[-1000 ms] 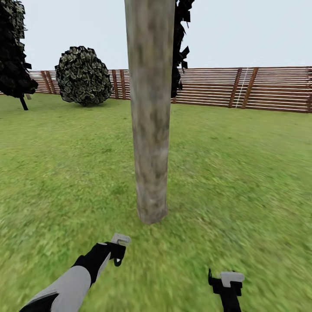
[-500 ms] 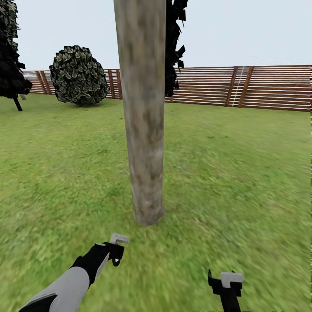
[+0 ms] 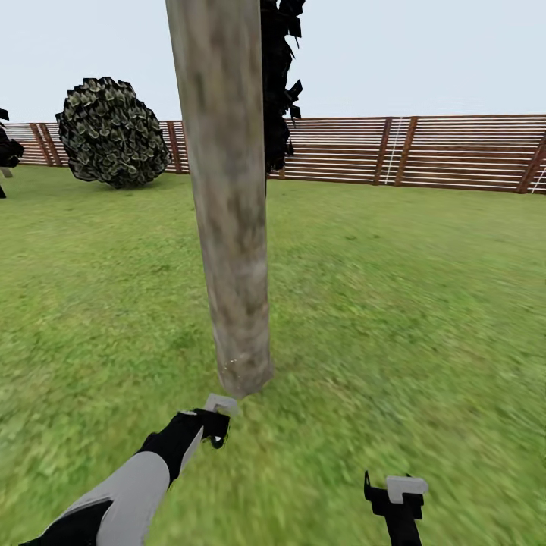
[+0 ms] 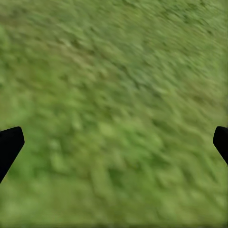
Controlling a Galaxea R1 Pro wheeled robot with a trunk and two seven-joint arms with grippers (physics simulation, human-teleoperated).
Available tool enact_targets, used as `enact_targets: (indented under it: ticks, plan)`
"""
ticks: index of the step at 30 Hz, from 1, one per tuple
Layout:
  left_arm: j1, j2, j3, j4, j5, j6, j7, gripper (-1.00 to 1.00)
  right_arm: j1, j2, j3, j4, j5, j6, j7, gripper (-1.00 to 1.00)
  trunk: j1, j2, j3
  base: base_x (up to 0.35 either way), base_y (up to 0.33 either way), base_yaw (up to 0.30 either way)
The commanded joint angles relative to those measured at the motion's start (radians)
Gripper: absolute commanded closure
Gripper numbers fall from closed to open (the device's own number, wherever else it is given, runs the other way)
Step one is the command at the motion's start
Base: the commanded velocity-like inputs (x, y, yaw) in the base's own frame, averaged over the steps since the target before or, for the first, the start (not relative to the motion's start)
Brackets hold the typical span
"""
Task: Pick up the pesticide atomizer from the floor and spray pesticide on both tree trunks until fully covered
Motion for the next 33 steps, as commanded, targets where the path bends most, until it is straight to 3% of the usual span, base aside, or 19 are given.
enact_targets:
  ticks: [1, 5, 8, 10, 12, 16, 20, 28, 31, 33]
  plan:
    - [-0.003, 0.016, 0.008, -0.032, 0.006, 0.008, -0.009, 1.0, -0.001, 0.0, -0.008, 0.001, 0.011, -0.003, -0.003, -1.0, 0.0, 0.0, -0.001, 0.0, 0.0, 0.0]
    - [0.008, 0.056, 0.002, -0.1, 0.029, 0.01, -0.01, 1.0, -0.001, 0.0, -0.008, 0.0, 0.011, -0.003, -0.004, -1.0, 0.0, 0.0, -0.001, -0.04, 0.0, 0.0]
    - [0.009, 0.043, -0.002, -0.104, 0.031, 0.008, -0.01, 1.0, -0.001, -0.001, -0.008, 0.0, 0.011, -0.003, -0.004, -1.0, 0.0, 0.0, -0.001, -0.254, 0.0, 0.0]
    - [0.003, 0.005, -0.004, -0.107, 0.031, 0.009, -0.015, 1.0, -0.001, -0.001, -0.008, 0.0, 0.011, -0.003, -0.004, -1.0, 0.0, 0.0, -0.001, -0.093, 0.0, 0.0]
    - [-0.005, -0.008, -0.005, -0.109, 0.031, 0.011, -0.016, 1.0, -0.001, -0.001, -0.008, 0.0, 0.011, -0.003, -0.004, -1.0, 0.0, 0.0, -0.001, -0.026, 0.0, 0.0]
    - [-0.035, -0.002, -0.002, -0.112, 0.032, 0.014, -0.018, 1.0, -0.001, -0.001, -0.008, 0.0, 0.011, -0.003, -0.004, -1.0, 0.0, 0.0, -0.001, -0.007, 0.0, 0.0]
    - [-0.048, 0.026, -0.004, -0.112, 0.028, 0.014, -0.014, 1.0, -0.001, -0.001, -0.009, 0.0, 0.011, -0.003, -0.004, -1.0, 0.0, 0.0, -0.001, -0.03, 0.0, -0.007]
    - [-0.059, 0.001, -0.005, -0.114, 0.03, 0.012, -0.015, 1.0, -0.001, -0.003, -0.009, -0.001, 0.011, -0.003, -0.004, -1.0, 0.0, 0.0, 0.0, -0.169, 0.0, -0.138]
    - [-0.088, -0.004, -0.005, -0.128, 0.031, 0.019, -0.017, 1.0, -0.001, -0.003, -0.009, -0.001, 0.011, -0.003, -0.004, -1.0, 0.0, 0.0, 0.0, -0.009, 0.0, -0.011]
    - [-0.106, -0.006, -0.006, -0.237, 0.032, 0.081, -0.019, 1.0, -0.001, -0.004, -0.009, 0.0, 0.011, -0.002, -0.004, -1.0, 0.0, 0.0, 0.0, -0.003, 0.0, -0.003]
